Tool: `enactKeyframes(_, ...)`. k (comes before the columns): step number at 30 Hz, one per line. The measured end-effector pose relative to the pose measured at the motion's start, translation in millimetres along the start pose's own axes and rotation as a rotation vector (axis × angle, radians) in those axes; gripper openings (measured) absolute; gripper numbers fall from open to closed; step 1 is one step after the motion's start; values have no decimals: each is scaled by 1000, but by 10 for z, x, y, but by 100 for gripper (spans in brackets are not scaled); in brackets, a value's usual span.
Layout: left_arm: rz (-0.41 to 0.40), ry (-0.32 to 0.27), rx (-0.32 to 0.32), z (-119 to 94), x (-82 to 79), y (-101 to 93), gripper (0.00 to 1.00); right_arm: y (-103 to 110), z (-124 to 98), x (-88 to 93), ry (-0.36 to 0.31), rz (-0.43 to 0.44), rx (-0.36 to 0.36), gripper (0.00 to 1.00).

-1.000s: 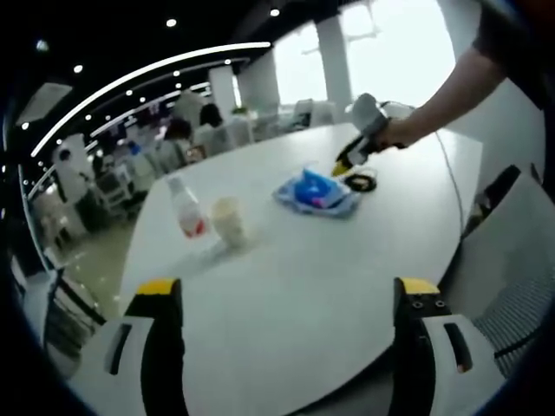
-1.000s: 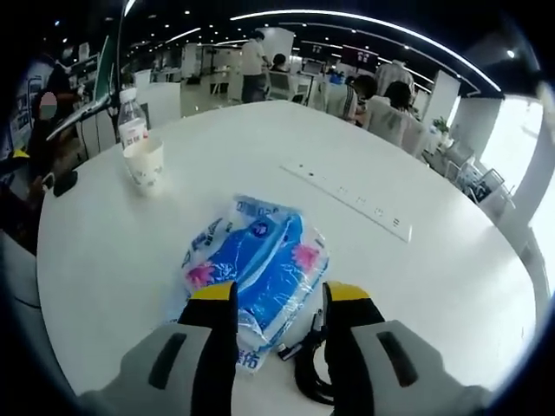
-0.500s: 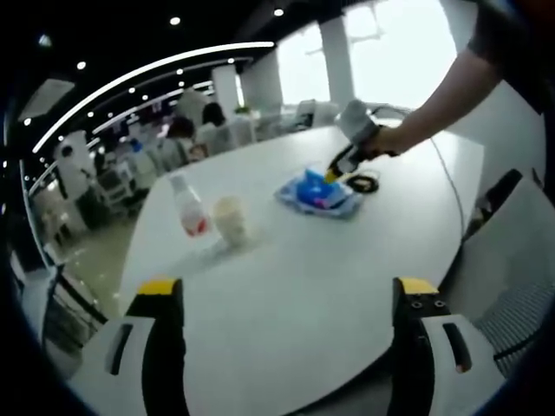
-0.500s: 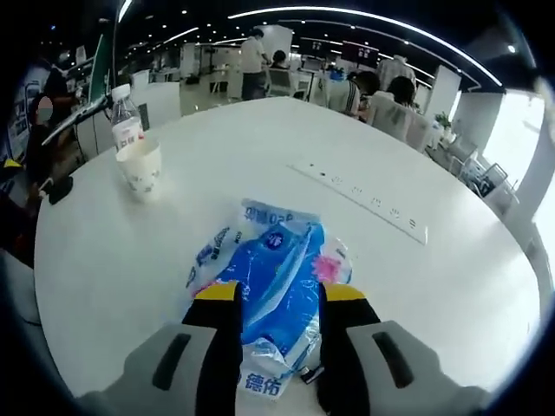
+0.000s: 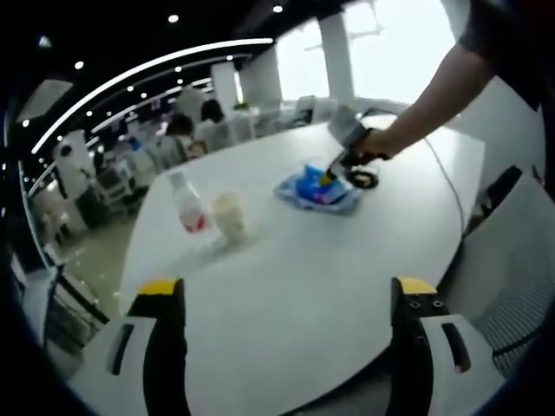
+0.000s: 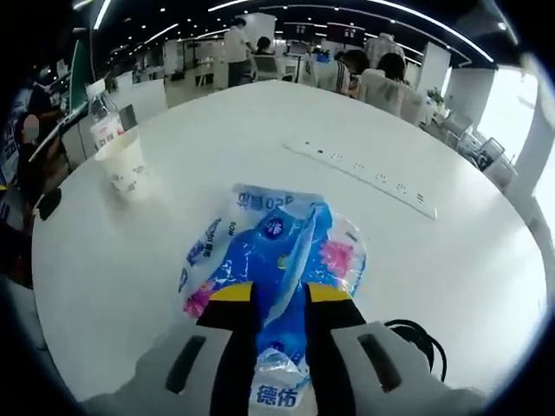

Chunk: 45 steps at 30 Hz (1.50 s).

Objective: Arrange the tabletop items into an orderly group along one side of the table until the central work area is clear of visible clutter.

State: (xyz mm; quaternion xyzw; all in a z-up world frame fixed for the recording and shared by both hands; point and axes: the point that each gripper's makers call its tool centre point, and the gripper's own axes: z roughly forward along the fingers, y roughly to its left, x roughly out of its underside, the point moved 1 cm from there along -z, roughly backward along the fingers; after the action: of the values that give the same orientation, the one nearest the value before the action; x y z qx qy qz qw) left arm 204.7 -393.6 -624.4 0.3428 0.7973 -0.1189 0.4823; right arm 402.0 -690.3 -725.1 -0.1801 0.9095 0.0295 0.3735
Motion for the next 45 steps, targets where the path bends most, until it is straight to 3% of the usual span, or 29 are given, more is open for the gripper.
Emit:
enactKeyframes(3,-1,0,2,0,-1,-4,95,1,-5,19,7,4,3,2)
enactKeyframes(5,-3,0,4,1,1,-7,95,11,-12,21,4,39,-1,0)
enactKeyframes(8,3,2,8,3,3,-16,95,20,-36,18,-3,86,-6,0)
enactKeyframes(18,4,-6,16,2,2,-22,95,-13,-173,-104,-56,118,2,0)
enactKeyframes(29,6,-16,24,7,-33,-39,95,-238,-406,-252,-123,138,35,0)
enactKeyframes(45,15,-21,42,30,-47,-63,95,-626,-644,-76,-116,160,110,0)
